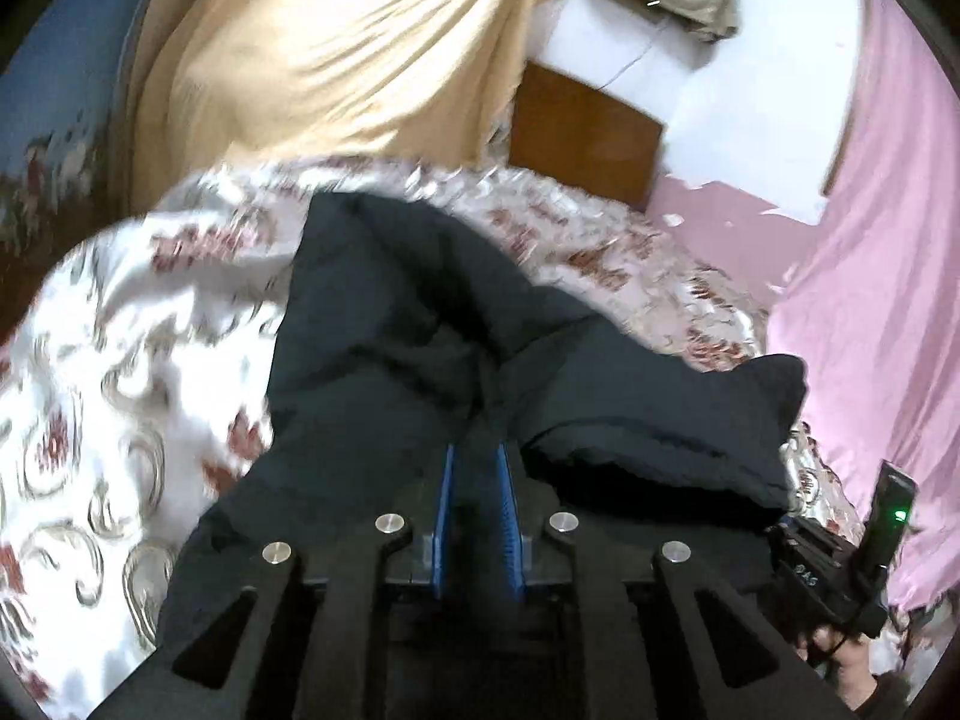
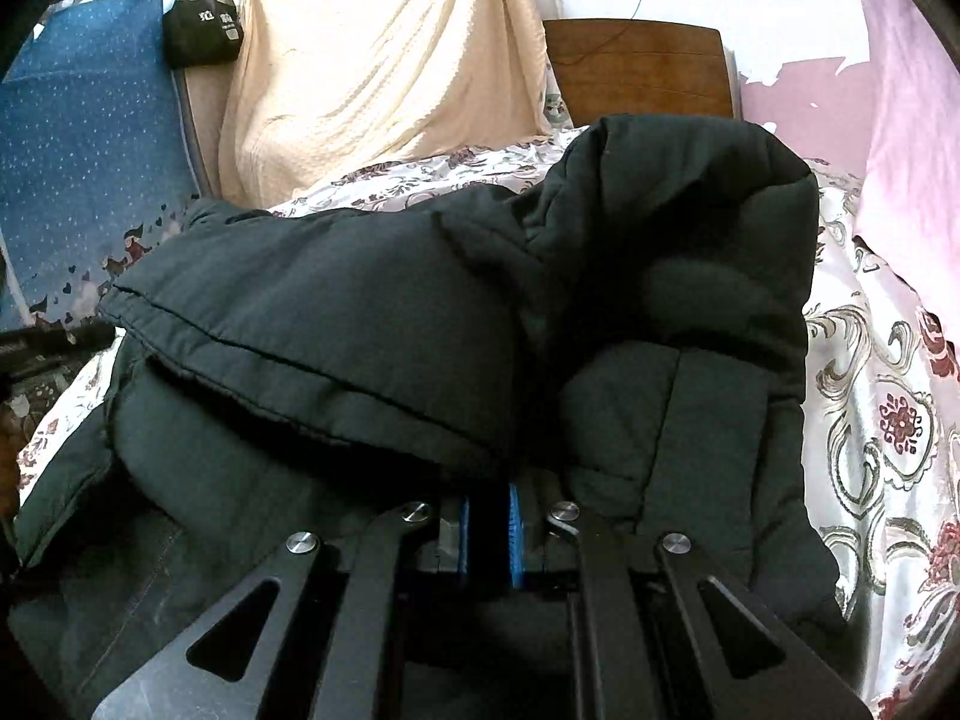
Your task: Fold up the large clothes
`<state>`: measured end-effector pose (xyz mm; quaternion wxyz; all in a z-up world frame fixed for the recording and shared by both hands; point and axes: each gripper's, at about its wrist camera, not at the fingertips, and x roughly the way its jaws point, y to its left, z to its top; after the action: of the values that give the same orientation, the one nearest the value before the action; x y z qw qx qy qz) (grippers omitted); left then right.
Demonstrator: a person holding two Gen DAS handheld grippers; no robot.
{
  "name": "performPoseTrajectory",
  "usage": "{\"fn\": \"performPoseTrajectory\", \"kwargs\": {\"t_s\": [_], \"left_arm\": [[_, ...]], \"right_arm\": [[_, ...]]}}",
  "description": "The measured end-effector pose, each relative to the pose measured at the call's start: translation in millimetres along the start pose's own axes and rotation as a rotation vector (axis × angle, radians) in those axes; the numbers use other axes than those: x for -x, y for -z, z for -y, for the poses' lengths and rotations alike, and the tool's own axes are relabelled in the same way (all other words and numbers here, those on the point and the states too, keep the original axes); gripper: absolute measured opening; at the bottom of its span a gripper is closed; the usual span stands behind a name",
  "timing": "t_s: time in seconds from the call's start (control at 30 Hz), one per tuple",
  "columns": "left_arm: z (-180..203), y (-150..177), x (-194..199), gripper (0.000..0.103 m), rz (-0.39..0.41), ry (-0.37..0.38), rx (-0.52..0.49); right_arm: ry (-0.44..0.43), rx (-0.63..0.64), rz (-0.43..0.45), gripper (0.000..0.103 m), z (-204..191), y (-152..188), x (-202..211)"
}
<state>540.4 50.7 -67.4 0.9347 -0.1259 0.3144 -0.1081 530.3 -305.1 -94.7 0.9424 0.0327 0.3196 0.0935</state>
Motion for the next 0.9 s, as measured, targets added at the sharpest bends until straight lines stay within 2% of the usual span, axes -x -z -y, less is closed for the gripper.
{"fn": "performPoseTrajectory", "kwargs": {"t_s": [0.2,0.37,0.43,0.47,0.5,0.6,0.67,0.77,0.83,0.9], "left_arm": [[21.8,-17.4,-0.4,0.014,0.092,0.071,-0.019],[16.3,-17.0,5.0,0.015,0.191,0.073,0.061],[17.5,-15.4,13.0,0.015,0.247,0.063,0.055],[21.8,-14.7,14.7,0.02,0.259,0.071,0.024],[28.7,-15.6,10.6,0.024,0.236,0.092,-0.024],[46.8,-18.5,-13.8,0.024,0.112,0.123,-0.107],[57.6,-16.0,-35.4,0.024,0.04,0.06,-0.165],[50.8,-11.9,-60.4,0.024,-0.032,0.024,-0.137],[45.2,-8.9,-70.6,0.024,-0.047,0.029,-0.118],[45.3,-6.2,-82.7,0.024,-0.057,0.028,-0.144]], "right_arm": [[-0.006,-0.007,0.004,0.009,1.3,1.8,-1.8],[-0.003,0.0,0.009,0.009,0.1,5.0,-2.9],[-0.006,-0.003,0.009,0.009,0.9,5.4,-3.2],[-0.009,-0.006,0.01,0.009,1.5,5.7,-3.0],[-0.011,-0.008,0.01,0.009,1.8,5.8,-3.1],[-0.009,-0.006,0.011,0.009,2.1,6.0,-2.3],[-0.006,-0.005,0.012,0.009,2.1,6.1,-2.0],[-0.016,-0.02,0.018,0.009,5.4,6.2,-0.7],[-0.026,-0.034,0.033,0.011,8.6,5.7,3.2],[-0.034,-0.05,0.056,0.011,12.3,4.2,10.8]]}}
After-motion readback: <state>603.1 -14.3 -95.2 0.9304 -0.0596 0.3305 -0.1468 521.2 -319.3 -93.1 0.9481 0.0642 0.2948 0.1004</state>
